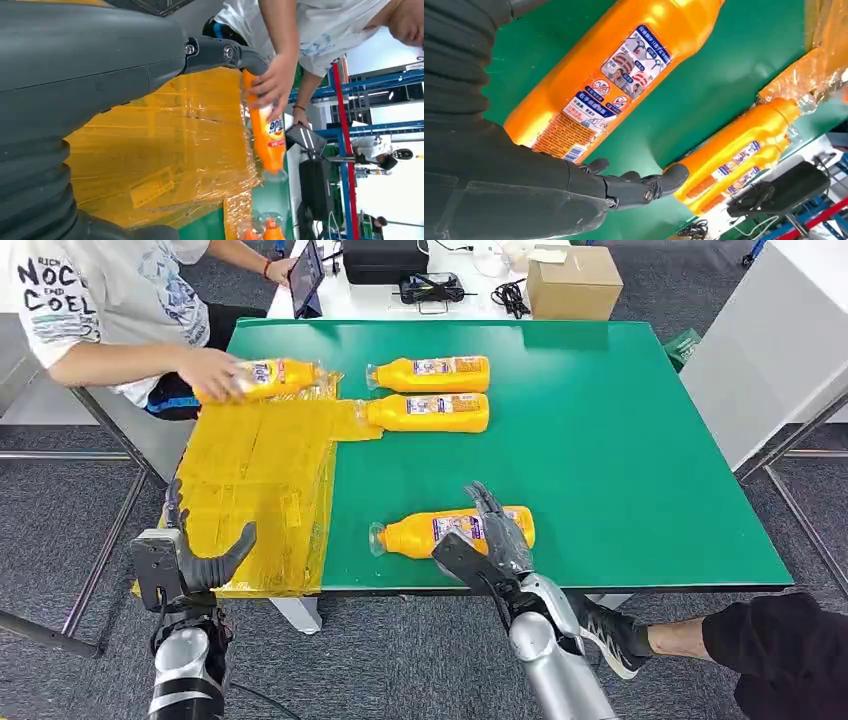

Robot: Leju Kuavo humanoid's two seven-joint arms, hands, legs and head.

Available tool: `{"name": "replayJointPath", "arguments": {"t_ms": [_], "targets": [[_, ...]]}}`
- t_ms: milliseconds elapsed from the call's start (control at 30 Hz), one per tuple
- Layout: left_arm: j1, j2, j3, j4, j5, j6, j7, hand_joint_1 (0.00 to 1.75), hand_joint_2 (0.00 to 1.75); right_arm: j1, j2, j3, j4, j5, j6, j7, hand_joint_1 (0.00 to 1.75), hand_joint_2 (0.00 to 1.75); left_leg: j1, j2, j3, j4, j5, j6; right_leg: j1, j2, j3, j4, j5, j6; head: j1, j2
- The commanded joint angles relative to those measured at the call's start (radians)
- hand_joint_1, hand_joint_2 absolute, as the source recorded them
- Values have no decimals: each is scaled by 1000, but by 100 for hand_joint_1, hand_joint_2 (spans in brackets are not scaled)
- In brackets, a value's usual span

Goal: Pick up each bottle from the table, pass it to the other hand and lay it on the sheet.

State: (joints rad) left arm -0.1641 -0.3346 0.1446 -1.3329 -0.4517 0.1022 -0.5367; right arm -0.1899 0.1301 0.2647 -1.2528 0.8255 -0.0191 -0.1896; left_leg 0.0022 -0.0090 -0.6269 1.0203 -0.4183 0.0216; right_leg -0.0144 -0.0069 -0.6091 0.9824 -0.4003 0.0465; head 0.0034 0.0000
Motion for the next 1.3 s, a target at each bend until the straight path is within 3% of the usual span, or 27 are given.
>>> {"name": "replayJointPath", "arguments": {"t_ms": [33, 133, 167, 533, 867, 1300], "targets": [[18, -4, -27, 36, 1, -25, 6, 0, 175, -82, -64, 55, 115, 5, 26, 28, 0, 175, 0, 2, 4, -1, -1, -1, 0, 2, 4, -1, -1, -1, 0, 0], [13, -2, -29, 66, 3, -29, 6, 0, 175, -123, -88, 92, 181, 12, 45, 36, 0, 175, 0, 4, 9, -1, -3, -1, 1, 4, 8, -2, -2, -2, 0, 0], [12, -2, -30, 68, 3, -29, 6, 0, 175, -126, -89, 96, 187, 13, 47, 37, 0, 175, 0, 2, 3, -1, -1, 0, 0, 2, 3, -1, 0, -1, 0, 0], [-7, 3, -24, 127, 10, -43, 9, 0, 175, -239, -187, 220, 298, 66, 83, 91, 0, 175, 0, 1, 3, -1, -1, 0, 0, 1, 3, -1, 0, -1, 0, 0], [-24, -2, -27, 153, 15, -73, 7, 0, 175, -348, -205, 321, 385, 92, 147, 82, 0, 175, 0, 2, 3, 0, -1, -1, 0, 2, 3, 0, 0, -1, 0, 0], [-25, -4, -37, 164, 20, -84, 11, 0, 175, -356, -213, 373, 418, 77, 145, 71, 0, 175, 0, 0, 5, 0, -1, -1, 0, 0, 5, -1, -1, -1, 0, 0]]}}
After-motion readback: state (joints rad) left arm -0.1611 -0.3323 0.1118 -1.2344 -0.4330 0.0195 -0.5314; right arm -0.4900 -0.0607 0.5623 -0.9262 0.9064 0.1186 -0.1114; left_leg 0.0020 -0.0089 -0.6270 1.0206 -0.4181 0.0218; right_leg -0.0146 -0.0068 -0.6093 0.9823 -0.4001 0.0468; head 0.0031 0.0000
